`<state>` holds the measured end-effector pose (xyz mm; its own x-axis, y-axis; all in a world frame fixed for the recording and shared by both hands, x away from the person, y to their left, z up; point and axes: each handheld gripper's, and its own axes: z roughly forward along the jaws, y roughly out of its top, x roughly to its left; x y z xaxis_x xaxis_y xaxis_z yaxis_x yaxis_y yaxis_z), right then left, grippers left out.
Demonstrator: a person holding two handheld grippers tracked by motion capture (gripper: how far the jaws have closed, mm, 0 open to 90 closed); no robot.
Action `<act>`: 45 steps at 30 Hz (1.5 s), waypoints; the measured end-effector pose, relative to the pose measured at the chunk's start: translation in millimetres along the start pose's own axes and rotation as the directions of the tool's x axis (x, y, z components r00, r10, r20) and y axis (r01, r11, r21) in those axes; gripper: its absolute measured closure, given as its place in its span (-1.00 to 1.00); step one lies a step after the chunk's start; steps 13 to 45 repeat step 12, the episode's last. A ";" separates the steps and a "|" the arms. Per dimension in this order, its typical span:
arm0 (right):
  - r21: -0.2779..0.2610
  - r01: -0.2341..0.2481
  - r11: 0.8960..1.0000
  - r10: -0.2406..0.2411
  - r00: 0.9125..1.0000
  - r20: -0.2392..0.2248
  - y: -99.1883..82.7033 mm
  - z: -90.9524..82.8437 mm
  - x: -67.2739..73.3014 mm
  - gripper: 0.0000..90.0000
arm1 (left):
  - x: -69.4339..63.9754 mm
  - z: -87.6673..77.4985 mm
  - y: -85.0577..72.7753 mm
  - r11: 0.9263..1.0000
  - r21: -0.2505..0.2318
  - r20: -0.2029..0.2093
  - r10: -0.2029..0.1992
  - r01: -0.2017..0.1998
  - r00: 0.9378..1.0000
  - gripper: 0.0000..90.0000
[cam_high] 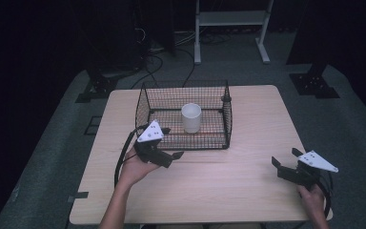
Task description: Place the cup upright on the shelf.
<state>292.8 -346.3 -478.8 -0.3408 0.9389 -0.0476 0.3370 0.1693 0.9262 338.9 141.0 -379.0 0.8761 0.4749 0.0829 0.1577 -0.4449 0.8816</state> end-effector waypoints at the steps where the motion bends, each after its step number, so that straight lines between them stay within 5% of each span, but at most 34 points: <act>1: 0.000 0.000 1.000 0.000 1.000 0.000 0.0 0.0 0.0 -0.71 | -1.7 -1.4 -1.2 1.000 -0.001 -0.002 -0.002 0.002 1.000 -0.86; 11: -0.001 0.003 1.000 -0.003 1.000 0.003 -0.1 -0.1 0.1 -0.71 | -15.6 -13.2 -23.4 0.997 -0.056 -0.013 -0.060 0.060 0.998 -0.86; 45: -0.002 0.002 1.000 -0.002 1.000 0.003 -0.2 -0.2 0.0 -0.71 | -15.6 -13.2 -23.4 0.997 -0.056 -0.013 -0.060 0.060 0.998 -0.86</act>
